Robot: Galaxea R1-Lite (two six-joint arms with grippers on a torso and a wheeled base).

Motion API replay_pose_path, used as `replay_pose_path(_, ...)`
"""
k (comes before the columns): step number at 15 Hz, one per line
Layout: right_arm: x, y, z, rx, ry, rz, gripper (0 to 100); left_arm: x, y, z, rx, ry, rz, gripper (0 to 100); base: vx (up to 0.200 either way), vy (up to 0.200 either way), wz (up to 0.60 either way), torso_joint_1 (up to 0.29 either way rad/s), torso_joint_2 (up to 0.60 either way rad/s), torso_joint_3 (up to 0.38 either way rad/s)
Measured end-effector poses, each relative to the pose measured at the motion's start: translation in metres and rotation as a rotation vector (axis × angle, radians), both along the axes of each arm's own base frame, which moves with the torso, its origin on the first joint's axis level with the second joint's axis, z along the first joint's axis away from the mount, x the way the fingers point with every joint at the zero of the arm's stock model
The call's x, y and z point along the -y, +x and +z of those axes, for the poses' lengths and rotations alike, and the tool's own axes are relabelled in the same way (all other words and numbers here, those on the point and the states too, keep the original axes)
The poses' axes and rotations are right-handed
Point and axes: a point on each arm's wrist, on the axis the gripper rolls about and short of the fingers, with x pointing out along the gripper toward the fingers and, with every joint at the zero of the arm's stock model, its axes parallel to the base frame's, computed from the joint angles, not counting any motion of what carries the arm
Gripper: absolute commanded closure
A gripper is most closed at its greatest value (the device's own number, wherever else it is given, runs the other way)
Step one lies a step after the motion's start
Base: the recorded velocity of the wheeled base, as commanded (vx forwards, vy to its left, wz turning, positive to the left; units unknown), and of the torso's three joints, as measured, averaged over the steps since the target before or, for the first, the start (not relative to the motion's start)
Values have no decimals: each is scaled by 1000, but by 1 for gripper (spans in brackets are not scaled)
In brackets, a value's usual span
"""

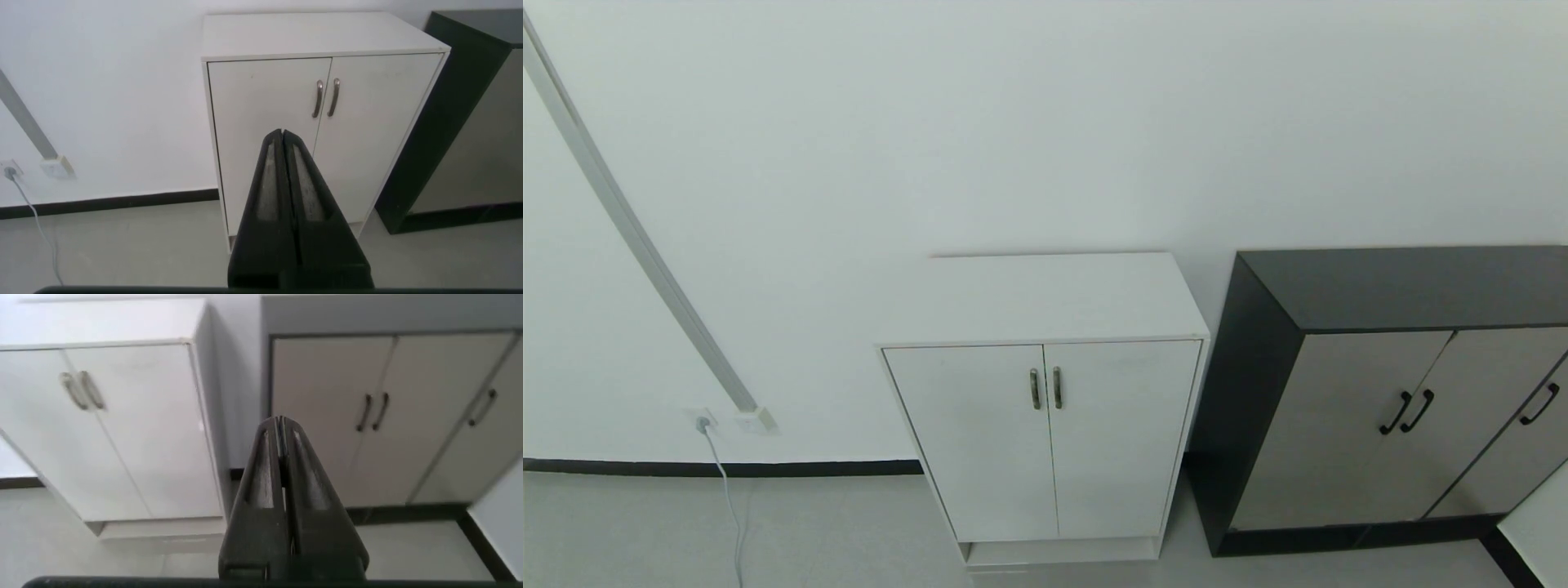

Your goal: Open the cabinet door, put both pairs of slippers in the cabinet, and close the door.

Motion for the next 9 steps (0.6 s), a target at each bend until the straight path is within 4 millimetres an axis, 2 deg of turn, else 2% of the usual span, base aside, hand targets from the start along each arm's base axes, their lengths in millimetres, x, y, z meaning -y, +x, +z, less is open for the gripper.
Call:
replay_pose_path(3, -1, 1, -2, -8, -1, 63, 100, 0, 0, 0, 0, 0, 0, 100, 0, 0, 0, 0, 0, 0)
replay_pose_path(9, -1, 1, -3, -10, 5, 46, 100, 0, 0, 0, 0, 0, -1, 100, 0, 0, 0, 0, 0, 0)
